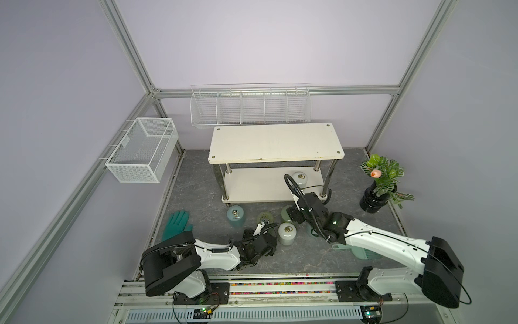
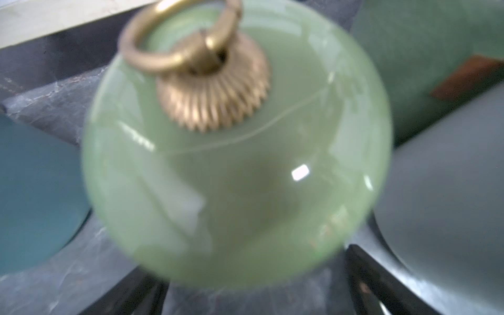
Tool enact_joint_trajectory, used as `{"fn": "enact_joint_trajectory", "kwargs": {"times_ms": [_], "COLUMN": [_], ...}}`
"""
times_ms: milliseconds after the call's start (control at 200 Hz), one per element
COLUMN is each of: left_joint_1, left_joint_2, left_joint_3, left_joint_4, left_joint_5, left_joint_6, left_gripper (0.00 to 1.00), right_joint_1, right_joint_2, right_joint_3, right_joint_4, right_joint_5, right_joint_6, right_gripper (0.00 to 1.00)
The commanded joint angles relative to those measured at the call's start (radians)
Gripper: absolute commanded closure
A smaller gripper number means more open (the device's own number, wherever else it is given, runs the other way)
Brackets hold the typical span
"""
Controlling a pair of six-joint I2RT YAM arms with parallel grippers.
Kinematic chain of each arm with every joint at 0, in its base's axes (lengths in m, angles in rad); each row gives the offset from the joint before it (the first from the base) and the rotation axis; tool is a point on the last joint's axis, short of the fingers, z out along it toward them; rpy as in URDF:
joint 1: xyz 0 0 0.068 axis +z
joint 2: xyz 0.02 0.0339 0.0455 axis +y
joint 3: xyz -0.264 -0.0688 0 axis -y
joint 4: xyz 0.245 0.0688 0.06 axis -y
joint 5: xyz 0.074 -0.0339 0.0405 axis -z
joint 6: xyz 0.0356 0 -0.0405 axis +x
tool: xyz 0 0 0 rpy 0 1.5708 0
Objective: Remove the tea canisters from the shelf
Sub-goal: Place the tea canister at the center of the board.
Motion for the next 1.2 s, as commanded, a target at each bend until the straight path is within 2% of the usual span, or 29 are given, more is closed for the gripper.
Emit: {"fn": "enact_joint_trajectory", "kwargs": {"times_ms": [0,345,385,730,960,1195], "left_joint_1": [-0.026,-0.137,-0.146,-0.167,-0.166,-0.166], "left_joint_2": [-0.041,-0.303,-0.343,-0.648,-0.684,-0.683], "left_joint_3": [0.010,0.069,0.069,0.019,0.024,0.023], "left_joint_4": [-0.120,-0.303,-0.317,-0.305,-0.272,-0.251], "left_joint_5": [-0.040,-0.132,-0.169,-0.193,-0.215,-0.229], "left_joint_6": [-0.030,-0.047,-0.048,0.023,0.099,0.116], "left_gripper": [0.00,0.00,0.00,0.00,0.00,0.00], "right_joint_1": [-0.015,-0.082,-0.088,-0.140,-0.172,-0.192], "right_joint_2": [-0.001,-0.019,-0.017,0.079,0.191,0.241], "right_joint_3": [0.015,-0.027,-0.033,-0.039,-0.004,-0.004], "right_joint_4": [-0.015,-0.001,0.006,0.086,0.135,0.190], "right_joint_5": [-0.016,-0.080,-0.085,-0.100,-0.099,-0.092], "right_joint_6": [0.028,0.069,0.070,0.099,0.165,0.213], "right_gripper": [0.11,0.11,0.11,0.11,0.11,0.11]}}
